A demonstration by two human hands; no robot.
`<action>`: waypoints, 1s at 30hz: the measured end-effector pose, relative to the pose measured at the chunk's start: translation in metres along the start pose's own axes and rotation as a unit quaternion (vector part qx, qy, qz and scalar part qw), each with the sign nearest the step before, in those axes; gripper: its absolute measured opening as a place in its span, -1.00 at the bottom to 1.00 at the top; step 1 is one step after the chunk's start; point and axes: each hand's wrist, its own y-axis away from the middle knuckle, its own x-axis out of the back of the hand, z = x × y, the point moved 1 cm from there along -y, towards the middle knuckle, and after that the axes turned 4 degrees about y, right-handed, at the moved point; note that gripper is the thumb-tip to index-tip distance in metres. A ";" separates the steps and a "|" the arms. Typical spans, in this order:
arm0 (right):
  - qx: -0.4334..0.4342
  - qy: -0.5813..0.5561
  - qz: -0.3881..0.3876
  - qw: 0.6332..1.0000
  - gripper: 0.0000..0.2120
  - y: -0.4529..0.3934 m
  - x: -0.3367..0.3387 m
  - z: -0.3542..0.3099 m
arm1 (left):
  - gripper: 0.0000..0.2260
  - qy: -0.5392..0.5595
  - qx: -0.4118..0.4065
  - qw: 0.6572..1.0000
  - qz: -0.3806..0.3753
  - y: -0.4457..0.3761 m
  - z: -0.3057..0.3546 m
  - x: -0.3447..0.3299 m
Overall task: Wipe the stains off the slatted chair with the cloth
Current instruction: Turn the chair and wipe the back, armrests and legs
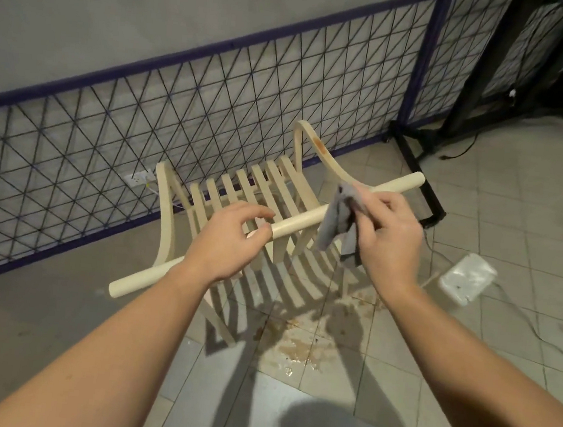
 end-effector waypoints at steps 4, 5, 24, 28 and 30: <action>-0.025 -0.064 0.069 0.995 -0.77 -0.048 0.023 -0.008 | -0.78 -0.001 0.011 0.999 -0.030 0.002 -0.001 -0.001; -0.004 -0.049 0.049 0.998 -0.77 -0.054 0.021 -0.012 | -0.77 -0.002 0.013 0.999 -0.031 0.003 0.001 -0.001; 0.189 0.031 -0.232 0.954 -0.54 -0.059 -0.020 0.035 | -0.72 -0.024 0.057 0.998 -0.024 0.004 0.003 -0.003; 0.206 0.093 -0.230 0.946 -0.73 -0.061 -0.019 0.026 | -0.73 -0.023 0.056 0.998 -0.030 0.004 0.004 -0.004; 0.207 0.105 -0.240 0.942 -0.68 -0.050 -0.027 0.012 | -0.74 -0.022 0.050 0.998 -0.029 0.004 0.005 -0.003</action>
